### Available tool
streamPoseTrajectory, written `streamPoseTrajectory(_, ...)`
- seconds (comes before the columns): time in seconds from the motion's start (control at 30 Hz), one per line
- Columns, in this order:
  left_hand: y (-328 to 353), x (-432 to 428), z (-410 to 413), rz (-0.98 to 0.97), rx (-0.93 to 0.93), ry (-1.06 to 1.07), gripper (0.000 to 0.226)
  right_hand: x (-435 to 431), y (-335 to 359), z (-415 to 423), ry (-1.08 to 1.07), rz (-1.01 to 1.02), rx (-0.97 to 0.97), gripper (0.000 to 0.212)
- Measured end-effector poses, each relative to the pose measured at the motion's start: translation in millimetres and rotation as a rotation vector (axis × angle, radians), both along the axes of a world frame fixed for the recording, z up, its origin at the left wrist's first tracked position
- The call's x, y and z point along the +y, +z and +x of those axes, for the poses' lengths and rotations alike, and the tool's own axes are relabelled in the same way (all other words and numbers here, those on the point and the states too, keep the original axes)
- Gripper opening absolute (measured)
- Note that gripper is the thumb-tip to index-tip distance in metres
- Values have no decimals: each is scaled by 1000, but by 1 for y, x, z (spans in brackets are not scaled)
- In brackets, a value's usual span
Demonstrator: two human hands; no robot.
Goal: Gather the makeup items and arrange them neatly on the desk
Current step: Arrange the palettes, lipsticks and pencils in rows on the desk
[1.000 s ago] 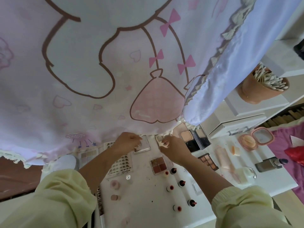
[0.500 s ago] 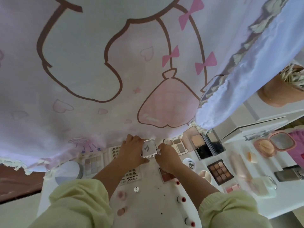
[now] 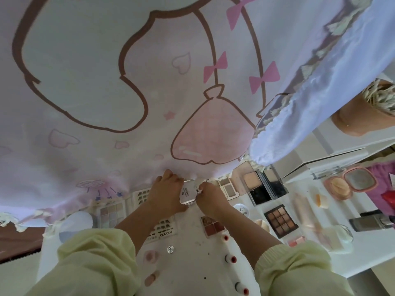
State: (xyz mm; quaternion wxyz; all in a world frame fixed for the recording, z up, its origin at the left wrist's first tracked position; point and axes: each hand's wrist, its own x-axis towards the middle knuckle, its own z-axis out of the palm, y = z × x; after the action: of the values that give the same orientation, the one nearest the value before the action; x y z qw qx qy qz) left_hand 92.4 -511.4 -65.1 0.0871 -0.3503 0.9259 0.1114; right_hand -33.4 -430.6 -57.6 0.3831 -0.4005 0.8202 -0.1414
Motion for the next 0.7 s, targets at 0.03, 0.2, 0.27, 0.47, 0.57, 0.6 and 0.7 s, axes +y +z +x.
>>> streamPoseTrajectory(0.03, 1, 0, 1, 11, 10, -5, 71, -1, 1, -1, 1, -4, -3, 32)
streamPoseTrajectory(0.2, 16, 1, 3, 137, 78, 58, 66, -5, 5, -5, -18, -14, -27, 31)
streamPoseTrajectory(0.27, 26, 2, 5, 188, 103, 95, 58, -6, 7, -7, -81, -30, -79, 30)
streamPoseTrajectory(0.47, 58, 10, 19, 242, 265, 134, 68, 3, 37, -20, -327, -108, -479, 20)
streamPoseTrajectory(0.57, 76, 17, 24, 229, 363, 139, 77, 18, 59, -23, -326, -192, -661, 28)
streamPoseTrajectory(0.6, 82, 21, 27, 226, 392, 139, 79, 23, 65, -23, -327, -226, -682, 29)
streamPoseTrajectory(0.7, 95, 36, 33, 205, 460, 130, 84, 40, 81, -20, -320, -333, -686, 29)
